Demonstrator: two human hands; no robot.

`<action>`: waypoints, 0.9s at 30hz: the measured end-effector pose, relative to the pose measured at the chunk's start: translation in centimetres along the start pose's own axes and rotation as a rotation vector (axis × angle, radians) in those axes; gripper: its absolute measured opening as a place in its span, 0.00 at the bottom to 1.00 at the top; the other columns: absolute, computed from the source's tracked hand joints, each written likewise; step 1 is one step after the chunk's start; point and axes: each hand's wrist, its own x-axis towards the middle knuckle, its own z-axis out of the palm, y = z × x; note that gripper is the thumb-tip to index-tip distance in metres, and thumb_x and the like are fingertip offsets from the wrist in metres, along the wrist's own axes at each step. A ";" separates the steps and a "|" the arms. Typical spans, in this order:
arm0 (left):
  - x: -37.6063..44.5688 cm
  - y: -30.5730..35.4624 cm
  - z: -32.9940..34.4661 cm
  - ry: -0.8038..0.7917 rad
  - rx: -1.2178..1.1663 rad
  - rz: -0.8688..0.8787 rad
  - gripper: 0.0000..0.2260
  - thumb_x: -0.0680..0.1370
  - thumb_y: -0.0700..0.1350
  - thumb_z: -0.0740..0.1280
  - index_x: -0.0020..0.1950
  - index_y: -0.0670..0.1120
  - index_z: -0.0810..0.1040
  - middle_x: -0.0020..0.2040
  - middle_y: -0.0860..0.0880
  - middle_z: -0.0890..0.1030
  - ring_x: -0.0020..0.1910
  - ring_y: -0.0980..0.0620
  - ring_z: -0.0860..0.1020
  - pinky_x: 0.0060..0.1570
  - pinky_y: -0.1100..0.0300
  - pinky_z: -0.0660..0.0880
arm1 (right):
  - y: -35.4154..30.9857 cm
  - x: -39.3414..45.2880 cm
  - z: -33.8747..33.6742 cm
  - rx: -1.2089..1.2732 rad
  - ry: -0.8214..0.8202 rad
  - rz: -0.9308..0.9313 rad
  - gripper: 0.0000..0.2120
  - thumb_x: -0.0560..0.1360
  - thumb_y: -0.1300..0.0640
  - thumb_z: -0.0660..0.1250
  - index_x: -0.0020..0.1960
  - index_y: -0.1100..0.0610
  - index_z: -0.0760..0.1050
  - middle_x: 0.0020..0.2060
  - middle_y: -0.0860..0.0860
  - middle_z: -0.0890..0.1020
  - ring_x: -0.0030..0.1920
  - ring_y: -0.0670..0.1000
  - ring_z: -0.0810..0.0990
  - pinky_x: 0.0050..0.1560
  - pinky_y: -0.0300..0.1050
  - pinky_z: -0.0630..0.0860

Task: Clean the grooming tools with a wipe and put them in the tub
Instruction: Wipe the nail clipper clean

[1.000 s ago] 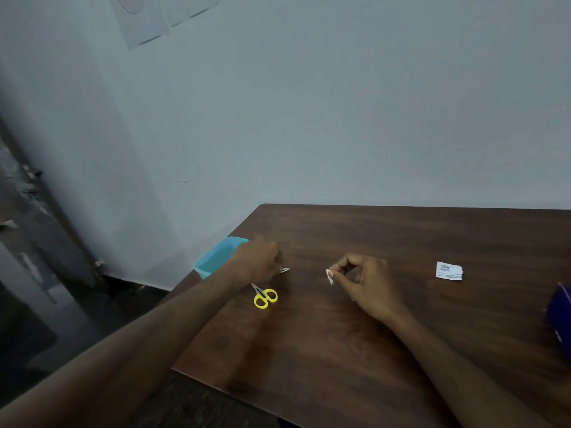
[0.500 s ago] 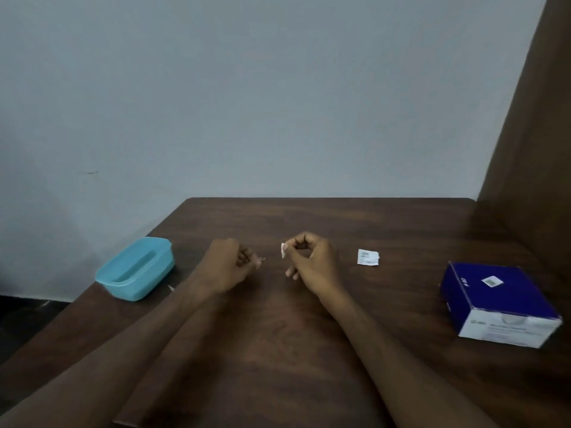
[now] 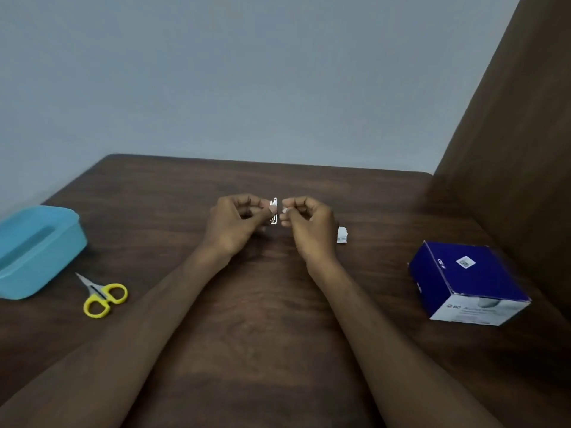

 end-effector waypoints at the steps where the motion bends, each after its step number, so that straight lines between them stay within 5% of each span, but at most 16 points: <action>1: 0.3 -0.3 -0.2 -0.009 -0.038 -0.009 0.08 0.77 0.47 0.80 0.52 0.44 0.88 0.43 0.45 0.90 0.42 0.50 0.87 0.45 0.55 0.84 | -0.1 0.0 0.2 -0.012 -0.010 0.000 0.08 0.79 0.63 0.71 0.45 0.53 0.85 0.37 0.47 0.87 0.38 0.47 0.89 0.52 0.55 0.87; 6: 0.3 -0.6 -0.3 -0.024 -0.084 0.038 0.08 0.78 0.47 0.79 0.51 0.44 0.88 0.42 0.45 0.90 0.43 0.42 0.89 0.46 0.53 0.86 | -0.8 -0.2 0.7 -0.047 -0.067 -0.031 0.10 0.80 0.56 0.73 0.40 0.50 0.86 0.36 0.49 0.88 0.38 0.52 0.89 0.42 0.45 0.83; 10: 0.0 -0.6 -0.1 -0.021 -0.079 0.101 0.06 0.78 0.48 0.79 0.49 0.45 0.88 0.40 0.48 0.89 0.38 0.49 0.89 0.38 0.61 0.83 | -0.4 0.1 0.7 0.002 -0.087 0.021 0.11 0.79 0.51 0.74 0.41 0.55 0.87 0.36 0.52 0.87 0.37 0.51 0.85 0.47 0.56 0.85; 16: -0.5 -0.2 0.0 -0.016 -0.051 0.174 0.03 0.78 0.44 0.79 0.49 0.46 0.89 0.40 0.52 0.89 0.39 0.54 0.88 0.37 0.58 0.85 | -0.2 0.2 0.6 0.089 -0.073 0.056 0.12 0.78 0.52 0.74 0.36 0.53 0.85 0.34 0.51 0.84 0.39 0.52 0.82 0.46 0.57 0.82; 21: -0.4 -0.1 0.1 -0.137 -0.014 0.257 0.02 0.80 0.47 0.77 0.50 0.51 0.87 0.46 0.55 0.89 0.46 0.57 0.87 0.46 0.61 0.81 | 0.1 0.7 0.4 0.161 -0.017 0.105 0.12 0.78 0.52 0.74 0.37 0.55 0.85 0.35 0.53 0.85 0.40 0.52 0.82 0.47 0.54 0.79; 27: -0.6 0.2 0.0 -0.105 -0.020 0.316 0.03 0.79 0.50 0.77 0.50 0.52 0.87 0.53 0.55 0.87 0.45 0.51 0.84 0.52 0.60 0.80 | -0.1 0.8 0.3 0.194 0.012 0.149 0.13 0.78 0.53 0.75 0.35 0.55 0.84 0.32 0.54 0.83 0.36 0.52 0.79 0.42 0.52 0.77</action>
